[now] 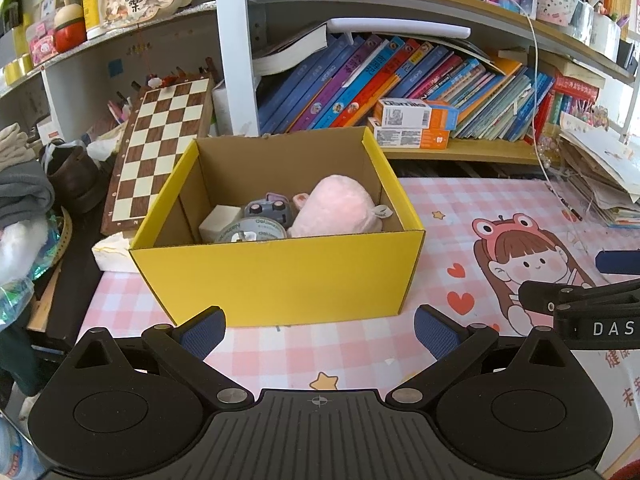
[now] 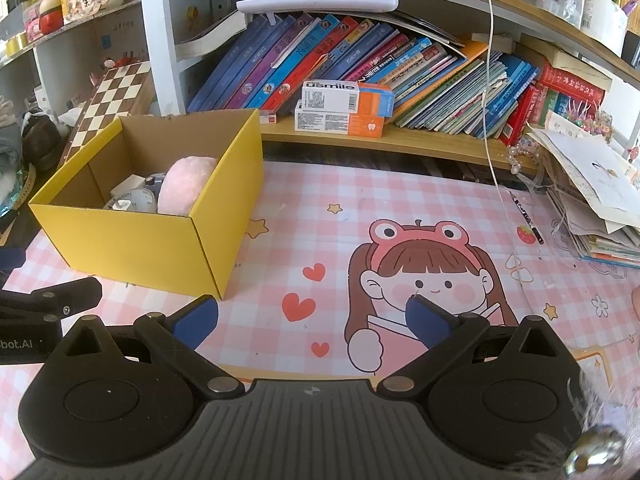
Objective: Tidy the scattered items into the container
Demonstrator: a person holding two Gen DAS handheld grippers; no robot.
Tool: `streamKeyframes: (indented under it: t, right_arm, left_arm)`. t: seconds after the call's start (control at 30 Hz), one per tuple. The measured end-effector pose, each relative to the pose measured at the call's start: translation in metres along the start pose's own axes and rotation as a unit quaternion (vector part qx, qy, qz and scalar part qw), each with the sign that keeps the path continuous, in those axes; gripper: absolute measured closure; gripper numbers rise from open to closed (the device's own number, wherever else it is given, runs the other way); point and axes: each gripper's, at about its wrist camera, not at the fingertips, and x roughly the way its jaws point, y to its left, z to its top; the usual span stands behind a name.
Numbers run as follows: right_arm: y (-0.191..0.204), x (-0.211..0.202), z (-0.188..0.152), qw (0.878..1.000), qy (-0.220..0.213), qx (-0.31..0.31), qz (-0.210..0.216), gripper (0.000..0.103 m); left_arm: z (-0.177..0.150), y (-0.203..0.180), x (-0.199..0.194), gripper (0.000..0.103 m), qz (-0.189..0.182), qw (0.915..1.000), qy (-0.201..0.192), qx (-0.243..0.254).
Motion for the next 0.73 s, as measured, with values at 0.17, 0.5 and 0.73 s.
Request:
streamKeyframes:
  t: [0.17, 0.5, 0.73]
  right_arm:
    - [-0.0006, 0.0005, 0.0, 1.0, 0.0, 0.001, 0.001, 0.002]
    - [0.0004, 0.0001, -0.0012, 1.0, 0.002, 0.001, 0.001, 0.002]
    - [0.0003, 0.0015, -0.0019, 1.0, 0.005, 0.004, 0.004, 0.002]
  left_arm:
    - [0.0003, -0.0002, 0.0003, 0.001, 0.0, 1.0, 0.0, 0.0]
    - [-0.0008, -0.0023, -0.0011, 0.0, 0.006, 1.0, -0.008, 0.001]
    - [-0.0022, -0.0038, -0.0065, 0.0, 0.014, 0.9994, -0.03, 0.012]
